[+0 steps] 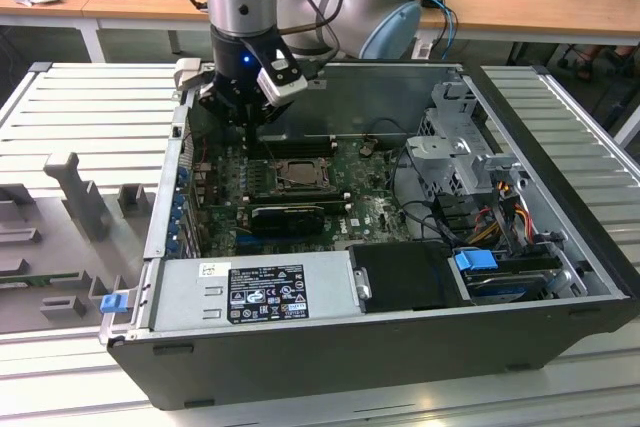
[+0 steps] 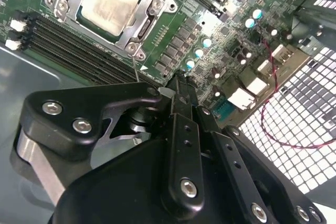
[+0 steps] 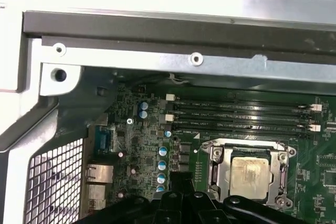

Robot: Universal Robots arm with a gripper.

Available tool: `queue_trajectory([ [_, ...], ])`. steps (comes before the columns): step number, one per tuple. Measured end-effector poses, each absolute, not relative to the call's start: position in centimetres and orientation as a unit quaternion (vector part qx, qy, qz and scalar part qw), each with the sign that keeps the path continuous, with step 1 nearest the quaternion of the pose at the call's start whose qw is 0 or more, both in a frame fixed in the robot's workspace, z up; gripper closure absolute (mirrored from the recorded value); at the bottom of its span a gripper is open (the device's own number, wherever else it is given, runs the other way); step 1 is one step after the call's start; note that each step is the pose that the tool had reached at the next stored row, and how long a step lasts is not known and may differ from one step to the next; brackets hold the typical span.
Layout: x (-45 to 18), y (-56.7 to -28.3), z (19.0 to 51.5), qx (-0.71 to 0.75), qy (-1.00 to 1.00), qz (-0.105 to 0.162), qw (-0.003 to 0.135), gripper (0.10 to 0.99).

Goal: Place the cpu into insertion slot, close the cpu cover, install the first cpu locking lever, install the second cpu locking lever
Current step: 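Install the first cpu locking lever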

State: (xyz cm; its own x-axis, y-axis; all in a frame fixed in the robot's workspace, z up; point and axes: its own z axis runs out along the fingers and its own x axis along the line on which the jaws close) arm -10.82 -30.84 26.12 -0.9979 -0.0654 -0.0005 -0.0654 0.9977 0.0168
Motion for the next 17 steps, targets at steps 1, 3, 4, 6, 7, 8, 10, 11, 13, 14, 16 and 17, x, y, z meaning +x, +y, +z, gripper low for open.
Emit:
queue_trajectory([
  [1,-10.8,-30.7,26.1,0.033,-0.999,-0.008,0.0,0.98],
  [3,-10.8,-30.4,26.1,0.032,-0.999,-0.008,0.0,0.98],
  [4,-10.8,-30.2,26.0,0.032,-0.999,-0.008,0.0,0.98],
  [6,-10.8,-30.1,26.0,0.032,-0.999,-0.009,0.0,0.98],
  [7,-10.9,-30.1,26.0,0.032,-0.999,-0.009,0.0,0.98],
  [8,-11.0,-30.0,26.0,0.032,-0.999,-0.008,0.0,0.98],
  [10,-11.1,-30.0,25.9,0.032,-0.999,-0.009,0.0,0.98],
  [11,-11.1,-29.9,25.9,0.032,-0.999,-0.009,0.0,0.98],
  [13,-11.1,-29.8,25.9,0.032,-0.999,-0.008,0.0,0.98],
  [14,-11.1,-29.7,25.9,0.032,-0.999,-0.009,0.0,0.98],
  [16,-11.1,-29.6,25.9,0.032,-0.999,-0.009,0.0,0.98],
  [17,-11.1,-29.4,25.9,0.032,-0.999,-0.008,0.0,0.98],
])
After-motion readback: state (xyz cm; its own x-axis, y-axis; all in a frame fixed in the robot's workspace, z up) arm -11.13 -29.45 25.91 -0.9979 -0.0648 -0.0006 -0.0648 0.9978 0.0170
